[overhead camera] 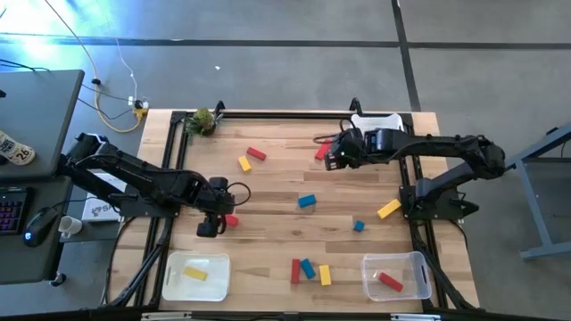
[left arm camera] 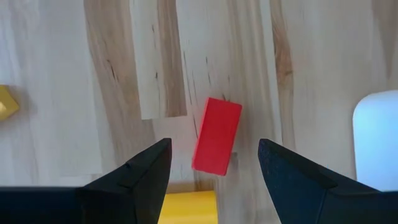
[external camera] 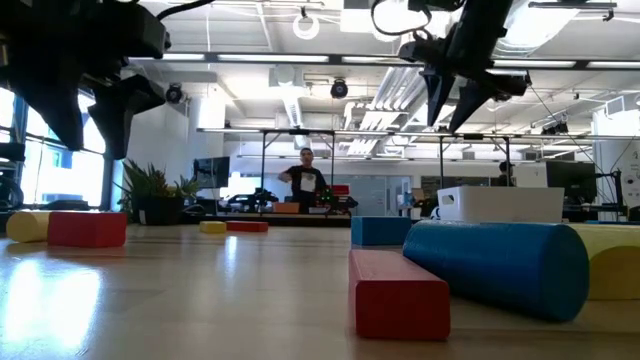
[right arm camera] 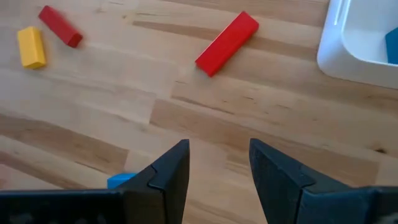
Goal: Sort & place blocks by color
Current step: Put the red block into the transparent bin
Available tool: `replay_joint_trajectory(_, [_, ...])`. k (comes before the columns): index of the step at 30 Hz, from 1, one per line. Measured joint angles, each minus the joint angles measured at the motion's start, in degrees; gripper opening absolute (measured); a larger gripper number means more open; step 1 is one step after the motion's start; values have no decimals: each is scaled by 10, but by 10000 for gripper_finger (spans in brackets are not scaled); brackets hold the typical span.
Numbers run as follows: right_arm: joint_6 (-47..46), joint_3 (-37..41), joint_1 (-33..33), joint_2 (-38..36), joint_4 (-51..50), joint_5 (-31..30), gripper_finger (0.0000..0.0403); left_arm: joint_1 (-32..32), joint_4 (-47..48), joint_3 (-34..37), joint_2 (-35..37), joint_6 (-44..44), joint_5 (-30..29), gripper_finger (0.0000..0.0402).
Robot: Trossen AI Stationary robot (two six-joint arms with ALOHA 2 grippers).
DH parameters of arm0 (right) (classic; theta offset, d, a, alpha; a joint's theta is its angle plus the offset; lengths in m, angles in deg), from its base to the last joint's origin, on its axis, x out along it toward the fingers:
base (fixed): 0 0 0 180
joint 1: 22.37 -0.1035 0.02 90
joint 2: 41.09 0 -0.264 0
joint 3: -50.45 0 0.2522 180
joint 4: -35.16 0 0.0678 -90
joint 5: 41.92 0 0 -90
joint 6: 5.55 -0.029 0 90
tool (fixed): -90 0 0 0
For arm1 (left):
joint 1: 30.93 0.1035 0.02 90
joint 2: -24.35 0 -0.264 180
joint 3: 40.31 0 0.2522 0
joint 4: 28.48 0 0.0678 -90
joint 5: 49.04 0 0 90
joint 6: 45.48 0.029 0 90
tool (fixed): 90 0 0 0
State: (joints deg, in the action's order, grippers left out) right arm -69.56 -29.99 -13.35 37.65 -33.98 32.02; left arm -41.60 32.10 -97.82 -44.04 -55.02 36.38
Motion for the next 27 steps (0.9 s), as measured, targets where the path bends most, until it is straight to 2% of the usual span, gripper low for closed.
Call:
replay_joint_trajectory(13, [-63,0,-64,0,0,-30,151,0,-3,0,-50,27,0,227])
replay_joint_trajectory(27, [-65,0,-76,0,0,-37,151,0,-6,0,-141,53,1,227])
